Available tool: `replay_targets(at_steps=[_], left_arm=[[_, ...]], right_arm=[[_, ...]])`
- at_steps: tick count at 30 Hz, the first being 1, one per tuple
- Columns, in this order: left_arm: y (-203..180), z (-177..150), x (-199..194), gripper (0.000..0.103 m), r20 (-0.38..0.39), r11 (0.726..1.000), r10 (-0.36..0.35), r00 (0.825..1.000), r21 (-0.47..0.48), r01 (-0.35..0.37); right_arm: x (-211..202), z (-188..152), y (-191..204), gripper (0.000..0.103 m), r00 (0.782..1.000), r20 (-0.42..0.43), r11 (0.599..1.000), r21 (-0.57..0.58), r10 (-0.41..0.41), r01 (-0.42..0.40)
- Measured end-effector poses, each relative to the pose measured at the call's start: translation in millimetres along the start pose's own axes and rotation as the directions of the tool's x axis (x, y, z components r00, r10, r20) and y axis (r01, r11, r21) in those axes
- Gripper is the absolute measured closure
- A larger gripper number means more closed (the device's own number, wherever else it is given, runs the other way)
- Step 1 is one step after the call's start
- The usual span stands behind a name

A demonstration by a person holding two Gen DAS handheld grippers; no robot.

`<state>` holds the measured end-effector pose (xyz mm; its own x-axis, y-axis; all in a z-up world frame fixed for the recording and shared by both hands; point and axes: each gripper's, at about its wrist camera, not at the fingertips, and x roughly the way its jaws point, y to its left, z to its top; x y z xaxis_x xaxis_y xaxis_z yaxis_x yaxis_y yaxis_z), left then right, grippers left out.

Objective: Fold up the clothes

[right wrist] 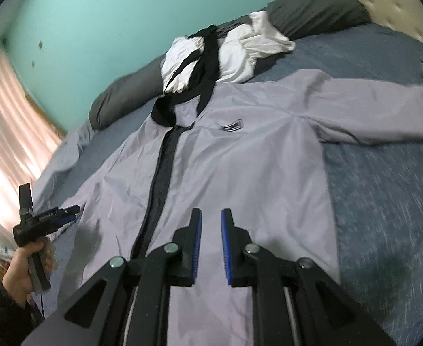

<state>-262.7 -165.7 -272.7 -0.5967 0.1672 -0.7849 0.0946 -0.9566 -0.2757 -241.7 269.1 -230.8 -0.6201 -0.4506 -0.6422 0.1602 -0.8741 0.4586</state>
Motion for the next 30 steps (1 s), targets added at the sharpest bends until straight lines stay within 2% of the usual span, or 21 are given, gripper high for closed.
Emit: replay_targets(at_steps=[1, 3, 9, 13, 19, 22, 27, 29, 30], left_arm=[[-1.0, -6.0, 0.9, 0.039, 0.0, 1.0, -0.003, 1.0, 0.01, 0.003], [-3.1, -14.6, 1.6, 0.038, 0.003, 1.0, -0.008, 1.0, 0.03, 0.008], [-9.9, -21.5, 1.4, 0.032, 0.011, 0.996, -0.037, 0.999, 0.085, 0.036], [-15.1, -25.3, 3.3, 0.031, 0.011, 0.992, -0.044, 0.999, 0.122, 0.042], [-10.6, -27.2, 5.4, 0.031, 0.005, 0.993, -0.067, 0.998, 0.102, 0.066], [-9.7, -27.4, 7.2, 0.031, -0.002, 0.993, -0.077, 0.997, 0.094, 0.076], [-10.6, -27.0, 7.3, 0.031, -0.001, 0.992, -0.089, 0.996, 0.089, 0.089], [-8.6, -26.7, 8.2, 0.031, -0.004, 0.992, -0.096, 0.995, 0.079, 0.096], [-7.7, -26.7, 8.8, 0.031, -0.006, 0.992, -0.098, 0.995, 0.074, 0.098]], right_arm=[[7.3, 7.2, 6.9, 0.07, 1.0, -0.023, 1.0, -0.008, -0.004, 0.004], [19.6, 21.4, 20.9, 0.065, 0.999, -0.052, 0.999, -0.046, -0.017, 0.014], [70.3, 67.6, 64.6, 0.066, 0.99, -0.127, 0.983, -0.181, -0.065, 0.041], [107.1, 90.5, 80.0, 0.066, 0.976, -0.138, 0.96, -0.245, -0.169, 0.132], [156.6, 110.9, 86.8, 0.065, 0.949, -0.165, 0.94, -0.261, -0.267, 0.219], [179.0, 116.0, 94.4, 0.064, 0.938, -0.176, 0.924, -0.299, -0.298, 0.237], [213.5, 111.2, 97.9, 0.064, 0.902, -0.198, 0.879, -0.378, -0.383, 0.29], [220.7, 108.1, 97.6, 0.072, 0.894, -0.198, 0.867, -0.395, -0.402, 0.302], [224.0, 106.2, 97.4, 0.079, 0.888, -0.2, 0.859, -0.408, -0.414, 0.309]])
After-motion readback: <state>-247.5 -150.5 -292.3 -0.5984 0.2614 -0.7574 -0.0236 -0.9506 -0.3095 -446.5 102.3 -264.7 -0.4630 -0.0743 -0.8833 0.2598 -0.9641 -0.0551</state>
